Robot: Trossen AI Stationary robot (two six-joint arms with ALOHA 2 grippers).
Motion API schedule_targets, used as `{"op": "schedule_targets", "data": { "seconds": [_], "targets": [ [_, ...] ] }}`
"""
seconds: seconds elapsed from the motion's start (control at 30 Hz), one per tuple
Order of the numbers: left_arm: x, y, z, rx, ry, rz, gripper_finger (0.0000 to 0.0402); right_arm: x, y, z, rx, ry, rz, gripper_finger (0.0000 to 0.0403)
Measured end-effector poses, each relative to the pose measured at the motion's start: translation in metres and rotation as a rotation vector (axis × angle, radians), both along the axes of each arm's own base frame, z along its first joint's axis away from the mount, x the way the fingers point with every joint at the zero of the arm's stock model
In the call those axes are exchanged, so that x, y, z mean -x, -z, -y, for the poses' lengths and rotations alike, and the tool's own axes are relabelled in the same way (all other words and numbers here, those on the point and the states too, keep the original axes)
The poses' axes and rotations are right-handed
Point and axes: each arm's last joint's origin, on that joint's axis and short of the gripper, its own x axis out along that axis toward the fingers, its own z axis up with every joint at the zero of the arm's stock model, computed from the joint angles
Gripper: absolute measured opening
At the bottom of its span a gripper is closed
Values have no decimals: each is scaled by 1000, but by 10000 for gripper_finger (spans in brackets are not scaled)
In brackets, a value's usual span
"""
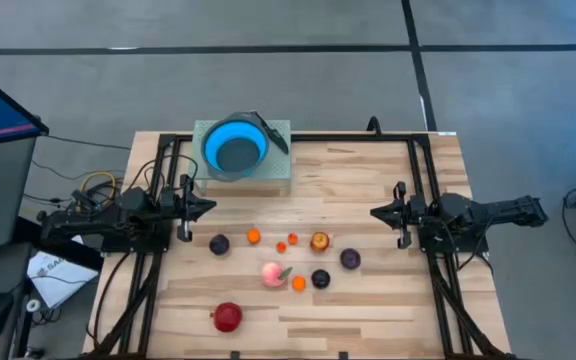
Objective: Pick & Place Fruit
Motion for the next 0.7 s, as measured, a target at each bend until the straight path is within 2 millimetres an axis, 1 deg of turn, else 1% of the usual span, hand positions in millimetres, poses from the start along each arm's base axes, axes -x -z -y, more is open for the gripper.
{"op": "schedule_targets", "data": {
  "seconds": [0.7],
  "targets": [
    [1, -4, 0, -2, 0, 39, 8, 0, 0, 0, 0, 0, 0, 21]
  ]
}}
